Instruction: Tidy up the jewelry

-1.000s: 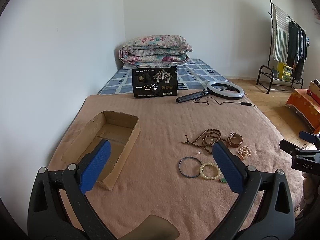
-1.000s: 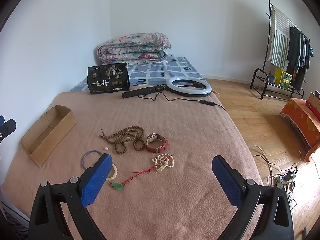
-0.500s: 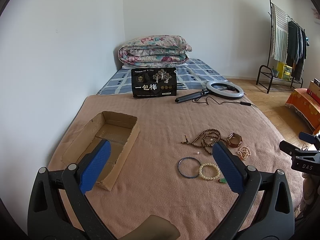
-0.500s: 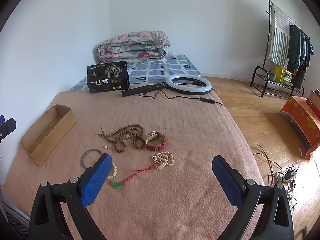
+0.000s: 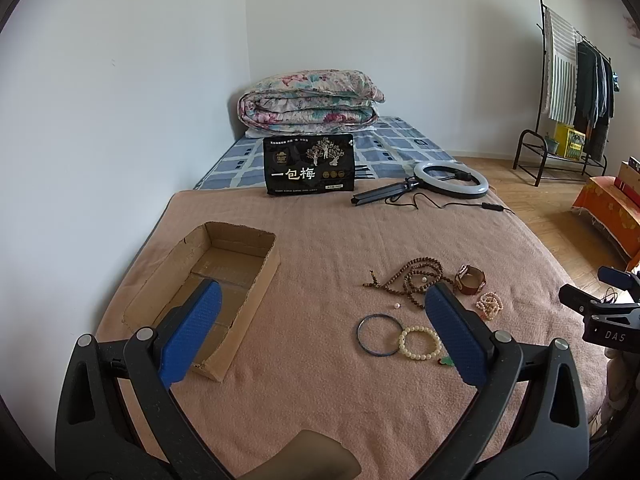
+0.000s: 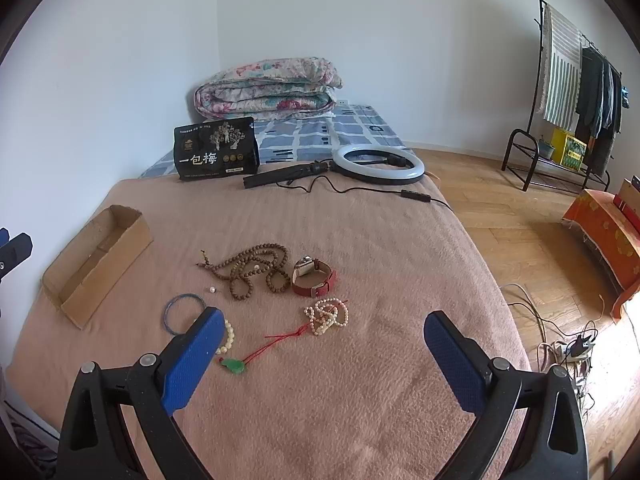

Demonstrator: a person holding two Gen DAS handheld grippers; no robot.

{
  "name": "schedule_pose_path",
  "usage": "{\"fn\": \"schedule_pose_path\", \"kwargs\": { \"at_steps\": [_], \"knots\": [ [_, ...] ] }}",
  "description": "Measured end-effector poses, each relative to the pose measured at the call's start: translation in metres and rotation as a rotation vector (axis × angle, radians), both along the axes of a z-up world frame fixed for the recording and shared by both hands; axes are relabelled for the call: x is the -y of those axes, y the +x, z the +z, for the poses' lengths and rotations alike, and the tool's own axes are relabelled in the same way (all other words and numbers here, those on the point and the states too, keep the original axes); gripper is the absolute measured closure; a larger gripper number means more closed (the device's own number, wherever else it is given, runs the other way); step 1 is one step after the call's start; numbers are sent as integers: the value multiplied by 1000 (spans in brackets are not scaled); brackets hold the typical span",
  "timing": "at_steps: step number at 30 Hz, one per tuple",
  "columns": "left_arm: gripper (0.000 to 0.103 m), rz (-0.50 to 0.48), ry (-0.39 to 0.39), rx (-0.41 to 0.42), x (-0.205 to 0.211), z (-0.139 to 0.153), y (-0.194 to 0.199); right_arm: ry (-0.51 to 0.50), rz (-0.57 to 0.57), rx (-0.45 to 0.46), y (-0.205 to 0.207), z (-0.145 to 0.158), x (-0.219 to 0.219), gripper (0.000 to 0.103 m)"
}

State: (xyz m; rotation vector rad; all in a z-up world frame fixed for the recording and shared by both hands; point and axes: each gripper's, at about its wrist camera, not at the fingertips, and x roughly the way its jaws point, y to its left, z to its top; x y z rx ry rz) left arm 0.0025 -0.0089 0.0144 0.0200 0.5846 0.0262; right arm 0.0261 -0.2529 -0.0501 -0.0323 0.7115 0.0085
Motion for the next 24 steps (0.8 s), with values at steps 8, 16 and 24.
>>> {"fn": "schedule_pose_path", "kwargs": {
  "at_steps": [8,16,24],
  "knots": [
    [0,-2,0,-1,-1,-1,-1,-1,2,-2,0,0,0,2],
    [0,-2,0,-2,0,-1,-2,0,3,-5,0,-1,0,2],
    [0,-2,-1,-9,0,-6,-1,1,4,-22,2,-3,0,2]
  ]
}}
